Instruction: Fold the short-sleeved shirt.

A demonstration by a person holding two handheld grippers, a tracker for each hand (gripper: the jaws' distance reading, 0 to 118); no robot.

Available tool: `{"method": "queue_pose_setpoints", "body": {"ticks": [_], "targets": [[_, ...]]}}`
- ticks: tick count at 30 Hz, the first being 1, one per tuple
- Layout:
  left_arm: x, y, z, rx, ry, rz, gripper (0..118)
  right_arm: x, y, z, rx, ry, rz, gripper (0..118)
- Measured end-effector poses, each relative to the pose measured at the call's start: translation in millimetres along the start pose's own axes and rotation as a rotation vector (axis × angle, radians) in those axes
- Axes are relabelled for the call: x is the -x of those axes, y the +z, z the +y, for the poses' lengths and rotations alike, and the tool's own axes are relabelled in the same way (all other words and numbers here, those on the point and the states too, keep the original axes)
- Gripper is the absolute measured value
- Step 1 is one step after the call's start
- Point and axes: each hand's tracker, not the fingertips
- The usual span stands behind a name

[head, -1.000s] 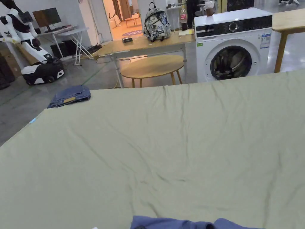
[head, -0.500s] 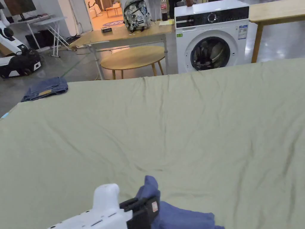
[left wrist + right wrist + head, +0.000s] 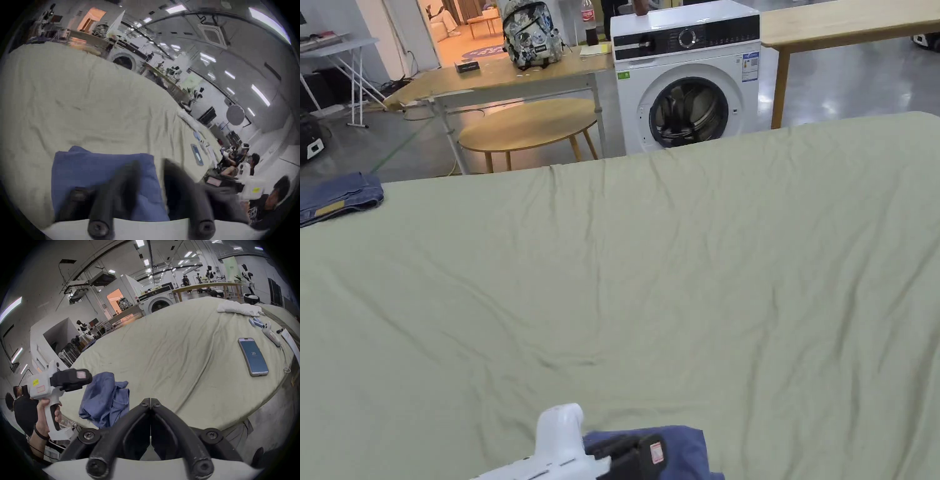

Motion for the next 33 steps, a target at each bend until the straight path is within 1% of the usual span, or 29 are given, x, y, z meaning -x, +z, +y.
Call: {"method": "queue_pose_setpoints", "body": {"ticks": [1,3,5,6,8,9,10,11,12,13,14,15,17,18,19,20,21,22,23,24,25,26,28,29,31,33], "targets": [[-1.6,-10.6,-6.9,0.035,-0.014,0.020,0,2.0,-1.9,-2.0,0.006,0.010,0.000,0],[-0.8,-38.0,-24.1,0.163,-0.047,-0.012,0,8.7,-4.3,-3.2,0.021,0.033,0.011,0],[-5.8,-62.9,-38.4,0.284,-0.111,0.103,0,16.4,-9.7,-3.8,0.041,0.055,0.031,0],[-4.3,-69.0,-45.6,0.310,-0.141,0.102,0,21.3,-14.4,-4.4,0.053,0.060,0.037,0],[-11.0,-56.3,-40.1,0.228,-0.138,0.081,0,33.2,-25.3,-6.2,0.093,0.070,0.056,0],[-11.1,-48.9,-34.2,0.209,-0.127,0.053,4,37.9,-31.5,-8.2,0.112,0.078,0.080,0],[-11.8,-35.9,-29.7,0.171,-0.124,0.020,16,44.5,-40.5,-8.7,0.137,0.096,0.118,0],[-13.0,-21.1,-23.7,0.132,-0.123,0.019,37,53.7,-53.1,-7.3,0.165,0.130,0.139,0],[-12.7,-10.3,-18.3,0.116,-0.118,0.027,63,61.3,-62.6,-6.1,0.178,0.161,0.148,0],[-10.2,5.2,-12.3,0.086,-0.102,0.027,74,71.6,-76.0,-4.4,0.187,0.206,0.168,0],[-2.6,23.5,-7.6,0.044,-0.085,0.022,76,81.4,-88.1,-3.7,0.183,0.246,0.187,0],[3.7,38.2,-3.8,0.016,-0.063,0.015,76,89.2,-98.3,-3.6,0.172,0.268,0.185,0],[25.6,67.0,3.4,-0.016,0.014,0.018,76,101.5,-126.8,-2.2,0.231,0.304,0.147,0],[34.9,78.9,5.3,-0.024,0.044,0.033,76,104.1,-139.8,-3.2,0.273,0.306,0.105,0],[47.8,88.1,5.1,-0.041,0.074,0.047,77,105.3,-153.9,-7.0,0.320,0.318,0.036,0],[58.0,92.9,4.4,-0.044,0.097,0.062,77,103.6,-163.9,-11.3,0.355,0.325,0.011,0],[69.0,96.6,3.0,-0.031,0.122,0.089,77,97.1,-175.4,-17.1,0.404,0.325,0.009,0],[79.4,94.1,0.5,-0.017,0.149,0.095,77,93.4,-176.9,-18.0,0.367,0.318,0.032,0],[87.8,91.9,-1.9,-0.002,0.174,0.087,77,92.2,-173.9,-15.9,0.363,0.310,0.032,0],[94.7,88.9,-5.4,-0.001,0.196,0.084,77,91.8,-170.7,-13.3,0.363,0.280,0.038,0],[100.3,82.6,-8.6,0.009,0.209,0.076,77,89.5,-169.4,-13.6,0.361,0.267,0.038,0],[107.0,74.0,-13.6,0.025,0.219,0.049,77,88.9,-170.4,-16.2,0.357,0.267,0.036,0],[117.3,53.8,-19.5,0.066,0.286,-0.012,77,88.6,-170.9,-21.2,0.342,0.274,0.033,0],[122.4,41.6,-22.5,0.093,0.314,-0.031,75,88.7,-168.7,-23.2,0.329,0.281,0.030,0],[130.8,24.0,-28.8,0.139,0.349,-0.053,44,89.2,-168.3,-23.2,0.323,0.291,0.025,0],[132.1,19.9,-31.3,0.102,0.379,-0.141,41,91.8,-166.6,-23.6,0.322,0.287,0.019,0]]}}
